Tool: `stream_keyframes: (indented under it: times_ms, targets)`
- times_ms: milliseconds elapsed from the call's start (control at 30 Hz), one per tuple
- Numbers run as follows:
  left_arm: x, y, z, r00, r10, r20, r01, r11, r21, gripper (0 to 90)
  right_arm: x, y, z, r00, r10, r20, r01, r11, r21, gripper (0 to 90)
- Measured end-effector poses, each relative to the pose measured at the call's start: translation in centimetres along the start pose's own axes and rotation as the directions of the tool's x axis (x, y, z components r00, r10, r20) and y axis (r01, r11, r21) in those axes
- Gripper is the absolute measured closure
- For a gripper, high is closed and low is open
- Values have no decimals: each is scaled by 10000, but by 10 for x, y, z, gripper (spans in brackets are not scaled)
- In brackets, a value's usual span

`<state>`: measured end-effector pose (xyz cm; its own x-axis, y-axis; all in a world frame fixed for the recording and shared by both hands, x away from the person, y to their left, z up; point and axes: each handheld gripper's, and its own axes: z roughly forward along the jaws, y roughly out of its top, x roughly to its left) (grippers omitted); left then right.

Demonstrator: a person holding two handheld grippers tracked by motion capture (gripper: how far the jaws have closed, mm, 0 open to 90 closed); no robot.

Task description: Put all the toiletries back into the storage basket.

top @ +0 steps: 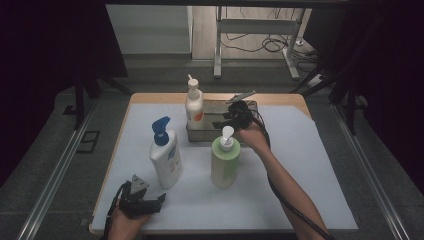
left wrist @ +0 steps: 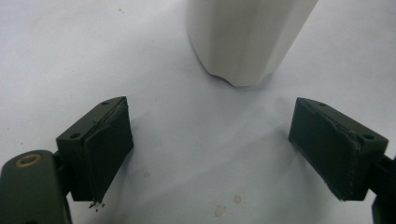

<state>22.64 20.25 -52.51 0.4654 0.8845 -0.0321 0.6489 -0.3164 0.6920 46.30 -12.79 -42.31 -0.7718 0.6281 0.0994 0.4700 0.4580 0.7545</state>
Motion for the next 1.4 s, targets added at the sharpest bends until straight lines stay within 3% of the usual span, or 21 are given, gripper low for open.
stream_keyframes:
  times_ms: [1000,1400]
  targets:
    - [0,0,0,10000,-1,-12,1,10000,-14,130,-2,-61,-78,9982,-353,486,344,9992,188,254]
    - [0,0,0,10000,-2,-22,2,10000,-11,129,13,-92,-102,9975,-597,368,588,9979,256,214]
